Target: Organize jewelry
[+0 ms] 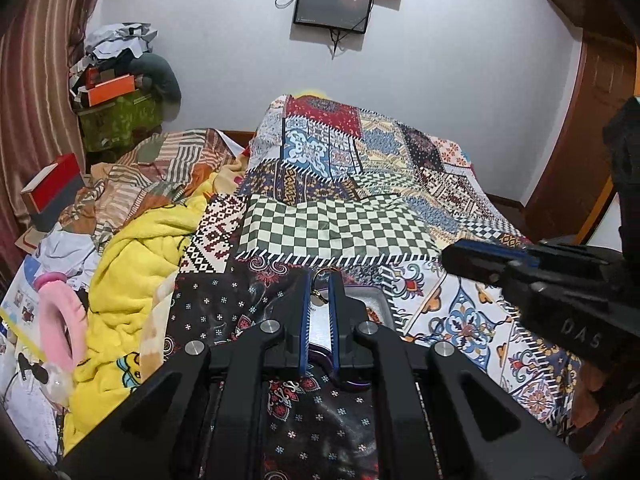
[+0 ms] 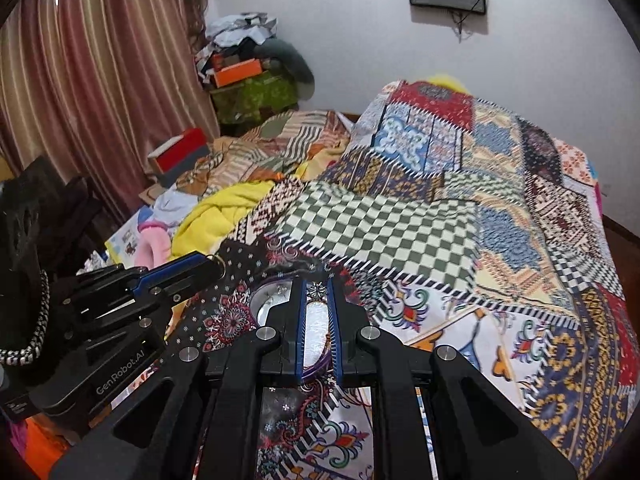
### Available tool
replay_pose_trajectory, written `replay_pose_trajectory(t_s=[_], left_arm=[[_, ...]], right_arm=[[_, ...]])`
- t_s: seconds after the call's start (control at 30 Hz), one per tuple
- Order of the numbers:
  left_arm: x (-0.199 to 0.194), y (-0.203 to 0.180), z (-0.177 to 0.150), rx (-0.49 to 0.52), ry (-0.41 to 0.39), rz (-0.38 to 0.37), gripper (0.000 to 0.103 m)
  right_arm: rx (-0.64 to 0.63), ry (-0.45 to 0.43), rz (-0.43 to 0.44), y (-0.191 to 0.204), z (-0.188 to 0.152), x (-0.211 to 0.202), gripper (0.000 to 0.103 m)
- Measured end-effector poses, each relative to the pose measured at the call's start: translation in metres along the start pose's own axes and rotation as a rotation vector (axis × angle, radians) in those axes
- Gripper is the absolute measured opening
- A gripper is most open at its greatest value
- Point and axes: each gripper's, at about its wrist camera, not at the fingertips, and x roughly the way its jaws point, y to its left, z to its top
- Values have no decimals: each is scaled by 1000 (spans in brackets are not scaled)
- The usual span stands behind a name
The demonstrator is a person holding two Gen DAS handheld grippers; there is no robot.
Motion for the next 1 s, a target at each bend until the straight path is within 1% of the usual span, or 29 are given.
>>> replay_pose_trajectory(t_s=[0.2,0.5,0.7,0.87,1.0], left_arm=[[19,5,-3,-1,38,-10,7],[49,12,-9,-19,113,-58,7],[64,14,-15,-32,155,-71,7],[68,13,-15,-33,171,-83,7],[66,10,-14,-22,168,-77,7]], right_arm=[[-9,72,29,1,-4,31,9],[-20,166,46,-2,-17,66,9],[-28,193,52,-2,-23,73,9],[-39,203,51,0,-25,75,9],[-46,199,37,0,-25,73,9]])
